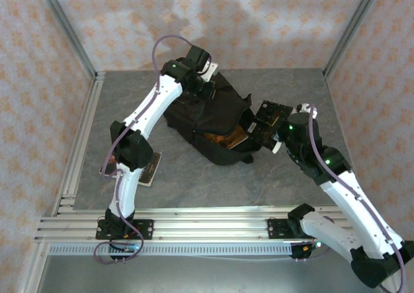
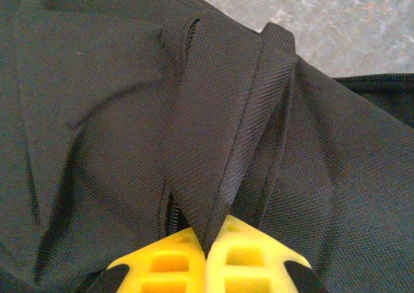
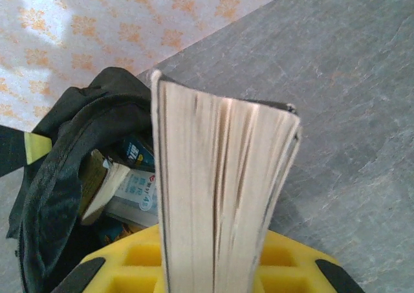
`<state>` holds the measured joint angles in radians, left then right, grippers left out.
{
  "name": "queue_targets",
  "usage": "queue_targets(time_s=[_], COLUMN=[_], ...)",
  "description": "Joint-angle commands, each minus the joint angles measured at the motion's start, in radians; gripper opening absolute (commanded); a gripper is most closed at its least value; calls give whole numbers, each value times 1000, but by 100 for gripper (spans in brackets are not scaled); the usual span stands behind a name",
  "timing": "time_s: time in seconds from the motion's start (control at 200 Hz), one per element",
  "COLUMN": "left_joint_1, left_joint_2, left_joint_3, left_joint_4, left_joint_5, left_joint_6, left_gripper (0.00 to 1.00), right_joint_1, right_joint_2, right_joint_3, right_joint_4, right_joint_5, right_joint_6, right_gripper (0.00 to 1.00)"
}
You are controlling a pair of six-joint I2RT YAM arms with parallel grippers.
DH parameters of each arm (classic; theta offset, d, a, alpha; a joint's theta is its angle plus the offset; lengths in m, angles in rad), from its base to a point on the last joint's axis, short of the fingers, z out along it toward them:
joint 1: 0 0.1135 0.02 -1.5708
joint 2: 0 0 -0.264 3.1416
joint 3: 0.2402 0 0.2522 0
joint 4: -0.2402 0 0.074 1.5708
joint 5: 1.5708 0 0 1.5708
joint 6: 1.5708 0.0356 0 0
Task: Pack the student bag
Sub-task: Open the student bag at the center of the table.
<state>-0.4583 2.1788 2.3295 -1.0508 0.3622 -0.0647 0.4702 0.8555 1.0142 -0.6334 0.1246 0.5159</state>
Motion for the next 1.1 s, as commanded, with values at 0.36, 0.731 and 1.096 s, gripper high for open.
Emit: queue_targets(time_s=[0.36, 0.731, 1.096], left_joint_1=[-18, -195, -375], left_joint_2=[-134, -348, -173], left_joint_3=[-94, -293, -137], left_joint_4=[71, 151, 48], left_joint_5=[176, 1, -209], left_joint_6=[-158, -203, -179], left_gripper=[52, 64, 72], right_joint_1=[-157, -158, -159], right_joint_2=[71, 38, 10], right_joint_3=[-169, -213, -220], right_joint_4=[574, 599, 611], right_joint_5=[-422, -437, -454], right_joint_6=[571, 577, 572], right_gripper=[0, 0, 0])
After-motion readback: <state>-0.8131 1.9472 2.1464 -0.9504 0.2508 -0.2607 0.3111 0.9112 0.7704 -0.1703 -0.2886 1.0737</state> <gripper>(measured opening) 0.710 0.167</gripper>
